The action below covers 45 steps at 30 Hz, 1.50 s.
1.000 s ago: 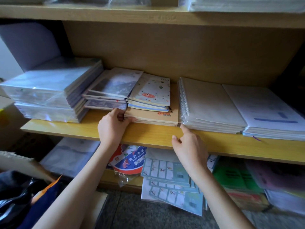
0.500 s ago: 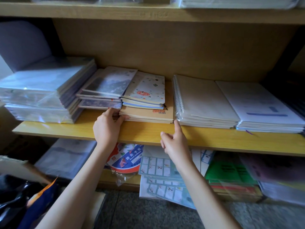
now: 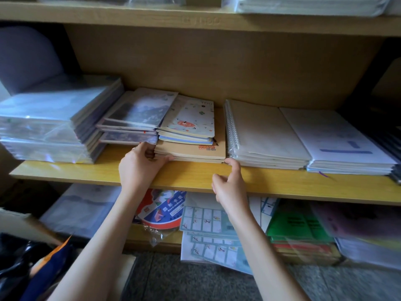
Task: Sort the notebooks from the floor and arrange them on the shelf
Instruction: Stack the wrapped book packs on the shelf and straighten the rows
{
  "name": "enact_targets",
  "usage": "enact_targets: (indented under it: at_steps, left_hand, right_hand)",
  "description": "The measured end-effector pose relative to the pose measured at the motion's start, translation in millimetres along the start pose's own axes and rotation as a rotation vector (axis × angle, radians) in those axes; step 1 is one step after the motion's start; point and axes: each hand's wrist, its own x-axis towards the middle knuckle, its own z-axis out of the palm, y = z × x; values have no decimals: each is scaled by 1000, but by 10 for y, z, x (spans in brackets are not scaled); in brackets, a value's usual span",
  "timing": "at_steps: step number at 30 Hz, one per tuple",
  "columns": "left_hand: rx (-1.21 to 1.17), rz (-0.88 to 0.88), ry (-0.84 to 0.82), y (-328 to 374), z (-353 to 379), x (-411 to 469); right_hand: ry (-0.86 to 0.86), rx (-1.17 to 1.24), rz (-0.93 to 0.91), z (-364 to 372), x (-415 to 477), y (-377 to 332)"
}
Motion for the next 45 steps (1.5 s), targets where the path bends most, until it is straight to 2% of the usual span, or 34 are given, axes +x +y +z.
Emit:
enact_targets:
  at_steps: [7,10,12,15,19,21,26,29,34,37,45]
  left_hand:
    - [-1,13,8,2,-8,3]
    - [-51,-24,2,6,-16,14]
    - [-65,-36,-3,0,-9,15]
    - [-58,-51,-11,-3,-6,20]
    - [-66,-48,2,-15,-1,25]
    - [-81,-48,12,-20,8,29]
    - [-15,-14,22,-51,56,47]
    - [-26,-6,9,-27,39,54]
    - [-68,6,-114,-66,-40,89]
    - [-72,-26,-87,-69,-15,101]
    - [-60,37,-46,-88,75,86]
  right_hand:
    - [-9,-182,-76,-25,19,-44]
    - [190,-471,-120,-62,-30,-130]
    - [318,-732,-264,-127,-88,-177]
    - [298,-882,-452,-187,4,-251]
    - [213,-1109,-496,-188,249,-320]
    - [223,-1118,-520,-175,302,-305]
    - [372,-1137,-614,-160,440,-176]
    - [340,-1135,-639,-177,468,-144]
    - [225,-1131,-762,-253,488,-70]
    - [265,-1209,-789,-274,478,-57]
    - [254,-1110,-777,-231,520,21]
